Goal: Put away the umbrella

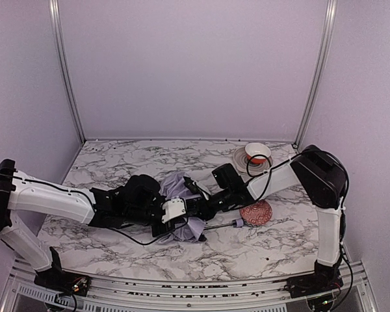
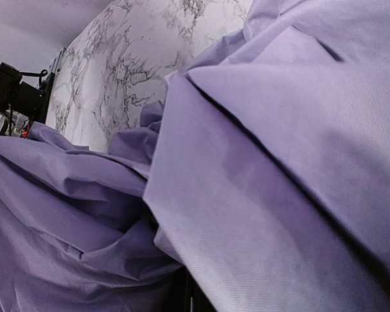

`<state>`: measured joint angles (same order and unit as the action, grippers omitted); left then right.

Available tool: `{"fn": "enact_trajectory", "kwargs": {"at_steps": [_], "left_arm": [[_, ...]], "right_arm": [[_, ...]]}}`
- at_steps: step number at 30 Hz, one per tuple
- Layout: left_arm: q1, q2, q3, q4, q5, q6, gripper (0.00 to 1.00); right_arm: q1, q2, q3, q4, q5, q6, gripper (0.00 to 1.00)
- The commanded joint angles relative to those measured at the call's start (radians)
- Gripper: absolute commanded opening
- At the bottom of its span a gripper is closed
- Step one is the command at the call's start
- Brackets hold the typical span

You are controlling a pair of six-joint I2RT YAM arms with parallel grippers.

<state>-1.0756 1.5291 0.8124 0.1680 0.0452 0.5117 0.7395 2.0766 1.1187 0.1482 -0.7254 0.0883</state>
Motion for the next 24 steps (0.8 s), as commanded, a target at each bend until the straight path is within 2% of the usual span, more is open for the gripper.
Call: {"fn": "enact_trajectory", "kwargs": {"at_steps": [1,5,12,17,20,24], "left_arm": [[0.11,0.045,0.055,0.028,0.155,-0.161,0.0],[0.203,0.128,0.085,-0.003,0.152,-0.26,0.0],[0.22,0.269,0.095,-0.103,0.145,-0.258,0.0],[0.221,0.321,0.041,-0.1,0.169,-0.274,0.0],[0.221,0.366,0.037,-0.102,0.163,-0.271,0.0],[0.221,0.424,0.061,-0.106,0.191,-0.266,0.0]], "right_arm": [[0.042,0.061,-0.003,-0.165,-0.008,-0.047,0.0],[0.066,0.062,0.017,-0.176,-0.046,-0.077,0.0],[0.059,0.023,0.009,-0.13,-0.106,-0.035,0.0],[0.001,-0.069,-0.051,-0.051,-0.075,0.069,0.1],[-0.02,-0.146,-0.072,-0.078,-0.01,0.062,0.18],[-0.043,-0.274,-0.109,-0.125,0.103,0.027,0.22]]}}
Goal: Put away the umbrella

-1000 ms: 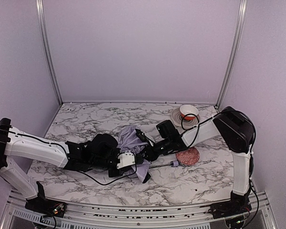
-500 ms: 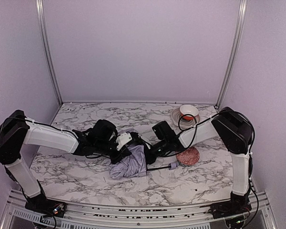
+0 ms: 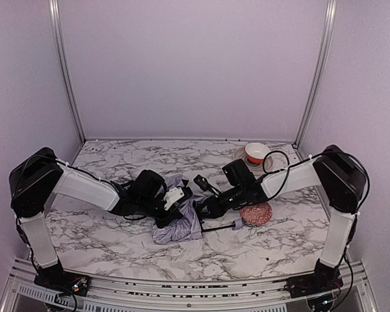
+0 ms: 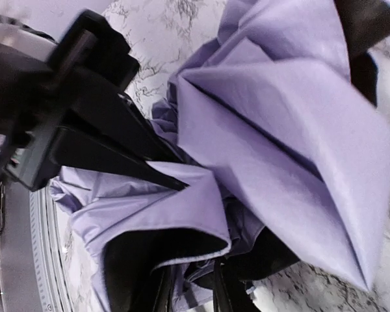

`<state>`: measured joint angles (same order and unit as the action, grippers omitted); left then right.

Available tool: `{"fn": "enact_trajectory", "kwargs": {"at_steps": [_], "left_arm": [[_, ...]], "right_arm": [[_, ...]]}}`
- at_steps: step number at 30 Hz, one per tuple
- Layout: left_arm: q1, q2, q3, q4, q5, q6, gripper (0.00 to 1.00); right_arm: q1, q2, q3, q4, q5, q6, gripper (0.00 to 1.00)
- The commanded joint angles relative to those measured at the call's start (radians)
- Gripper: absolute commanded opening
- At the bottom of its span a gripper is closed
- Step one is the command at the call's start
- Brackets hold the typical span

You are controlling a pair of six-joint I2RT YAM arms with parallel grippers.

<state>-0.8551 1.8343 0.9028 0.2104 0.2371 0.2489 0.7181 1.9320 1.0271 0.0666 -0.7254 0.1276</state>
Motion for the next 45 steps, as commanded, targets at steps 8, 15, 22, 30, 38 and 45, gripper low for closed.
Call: {"fn": "enact_trajectory", "kwargs": {"at_steps": [8,15,22,30,38,45], "left_arm": [[0.003,0.169,-0.004,-0.167,0.082,0.014,0.0],[0.015,0.187,0.023,-0.244,0.127,0.036,0.0],[0.025,0.195,0.049,-0.297,0.158,0.038,0.0],[0.037,0.242,0.094,-0.351,0.228,0.029,0.04],[0.047,0.245,0.107,-0.379,0.278,0.04,0.06],[0.063,0.267,0.132,-0.396,0.353,0.044,0.08]], "right_arm": [[-0.004,-0.331,-0.119,0.01,0.228,-0.172,0.32],[0.156,-0.407,-0.207,0.073,0.298,-0.561,0.55],[0.288,-0.331,-0.2,0.073,0.486,-0.808,0.73],[0.322,-0.215,-0.151,0.066,0.615,-0.904,0.99],[0.323,-0.088,-0.074,-0.011,0.752,-0.94,0.88],[0.323,-0.018,-0.017,-0.102,0.742,-0.894,0.54]]}}
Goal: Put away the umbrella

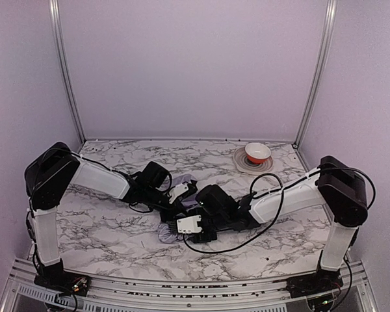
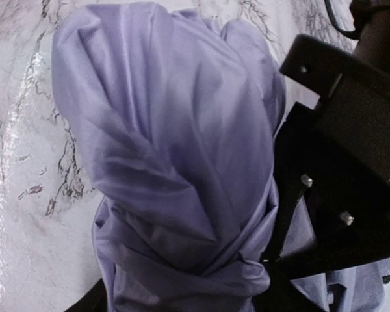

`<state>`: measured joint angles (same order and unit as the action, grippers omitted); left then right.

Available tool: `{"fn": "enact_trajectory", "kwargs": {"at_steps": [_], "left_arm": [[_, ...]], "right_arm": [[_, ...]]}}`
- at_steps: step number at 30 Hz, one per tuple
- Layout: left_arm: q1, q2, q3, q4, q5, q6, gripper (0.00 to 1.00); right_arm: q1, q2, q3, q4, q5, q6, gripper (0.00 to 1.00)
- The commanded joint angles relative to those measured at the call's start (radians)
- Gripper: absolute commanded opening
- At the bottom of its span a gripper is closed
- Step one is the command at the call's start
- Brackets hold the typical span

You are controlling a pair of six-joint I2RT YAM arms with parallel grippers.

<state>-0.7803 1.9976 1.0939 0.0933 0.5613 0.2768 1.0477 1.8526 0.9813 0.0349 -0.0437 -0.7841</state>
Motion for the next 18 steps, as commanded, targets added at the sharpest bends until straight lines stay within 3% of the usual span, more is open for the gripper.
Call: {"fn": "enact_trajectory", "kwargs": {"at_steps": [1,4,5,6,11,14,18], "left_arm": [[-0.005,0.101,-0.055,-0.28,0.033,0.008,0.1],[0.023,0.07,-0.045,-0.254,-0.004,-0.045,0.3],[0.035,0.043,-0.048,-0.23,-0.035,-0.072,0.45],[0.05,0.014,-0.059,-0.184,-0.074,-0.109,0.53],[0.161,-0.245,-0.245,0.212,-0.177,-0.286,0.75],[0.178,-0.416,-0.344,0.385,-0.248,-0.277,0.8],[0.17,-0.594,-0.454,0.409,-0.257,-0.167,0.75]], "right_arm": [[-0.007,0.059,0.028,-0.076,0.048,0.026,0.48],[-0.006,0.047,0.017,-0.092,0.01,0.04,0.37],[-0.006,0.047,0.018,-0.105,-0.006,0.048,0.34],[-0.006,0.048,0.019,-0.118,-0.022,0.059,0.32],[-0.007,0.053,0.022,-0.183,-0.12,0.144,0.3],[-0.015,0.062,0.031,-0.22,-0.205,0.196,0.28],[-0.051,0.091,0.06,-0.285,-0.331,0.265,0.27]]}}
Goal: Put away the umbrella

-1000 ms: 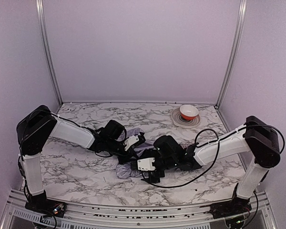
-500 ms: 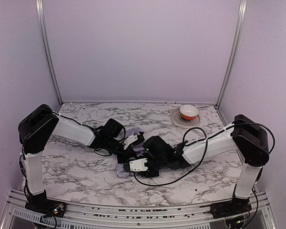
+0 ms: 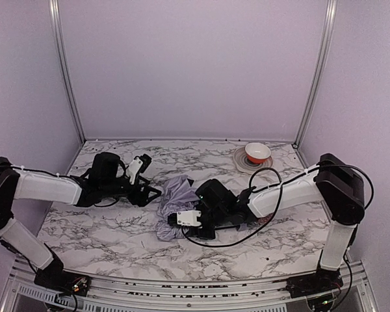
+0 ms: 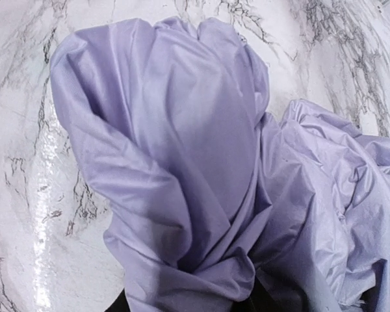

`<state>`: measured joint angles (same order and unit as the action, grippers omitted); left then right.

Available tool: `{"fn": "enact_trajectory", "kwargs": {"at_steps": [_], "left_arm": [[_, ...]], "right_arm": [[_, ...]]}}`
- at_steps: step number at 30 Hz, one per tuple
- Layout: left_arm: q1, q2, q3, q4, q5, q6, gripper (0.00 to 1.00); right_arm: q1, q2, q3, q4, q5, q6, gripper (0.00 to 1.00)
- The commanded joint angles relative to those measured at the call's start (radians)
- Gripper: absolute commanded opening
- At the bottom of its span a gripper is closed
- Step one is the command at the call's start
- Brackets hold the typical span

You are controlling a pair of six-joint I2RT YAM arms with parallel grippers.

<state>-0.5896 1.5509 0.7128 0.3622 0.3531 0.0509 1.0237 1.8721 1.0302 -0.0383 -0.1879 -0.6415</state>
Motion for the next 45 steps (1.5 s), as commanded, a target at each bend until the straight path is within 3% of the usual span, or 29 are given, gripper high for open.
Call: {"fn": "enact_trajectory", "kwargs": {"at_steps": [1,6,9,11,15,20,33,35,39,45], "left_arm": [[-0.035,-0.197,-0.104,0.139,-0.032,0.102,0.72],[-0.245,-0.451,-0.288,0.135,-0.071,0.39,0.62],[-0.336,-0.531,-0.356,0.101,-0.101,0.498,0.62],[-0.401,-0.531,-0.353,0.047,-0.189,0.55,0.68],[-0.517,-0.419,-0.288,-0.043,-0.424,0.724,0.74],[-0.594,-0.203,-0.195,-0.06,-0.58,0.854,0.78],[-0.603,0.083,-0.113,-0.07,-0.698,0.786,0.74],[-0.601,0.118,-0.097,-0.073,-0.699,0.76,0.68],[-0.595,0.162,-0.081,-0.092,-0.645,0.726,0.38],[-0.563,0.186,-0.045,-0.226,-0.543,0.664,0.11]], "right_arm": [[-0.047,0.083,0.024,-0.23,-0.221,0.144,0.27],[-0.114,0.14,0.086,-0.326,-0.382,0.197,0.25],[-0.135,0.157,0.106,-0.357,-0.455,0.204,0.25],[-0.147,0.167,0.123,-0.386,-0.511,0.201,0.25],[-0.159,0.212,0.18,-0.469,-0.595,0.189,0.24],[-0.159,0.284,0.243,-0.561,-0.658,0.175,0.23],[-0.164,0.338,0.319,-0.651,-0.765,0.12,0.23],[-0.163,0.346,0.344,-0.664,-0.772,0.113,0.23],[-0.168,0.355,0.386,-0.686,-0.764,0.106,0.25],[-0.203,0.322,0.407,-0.654,-0.744,0.146,0.54]]}}
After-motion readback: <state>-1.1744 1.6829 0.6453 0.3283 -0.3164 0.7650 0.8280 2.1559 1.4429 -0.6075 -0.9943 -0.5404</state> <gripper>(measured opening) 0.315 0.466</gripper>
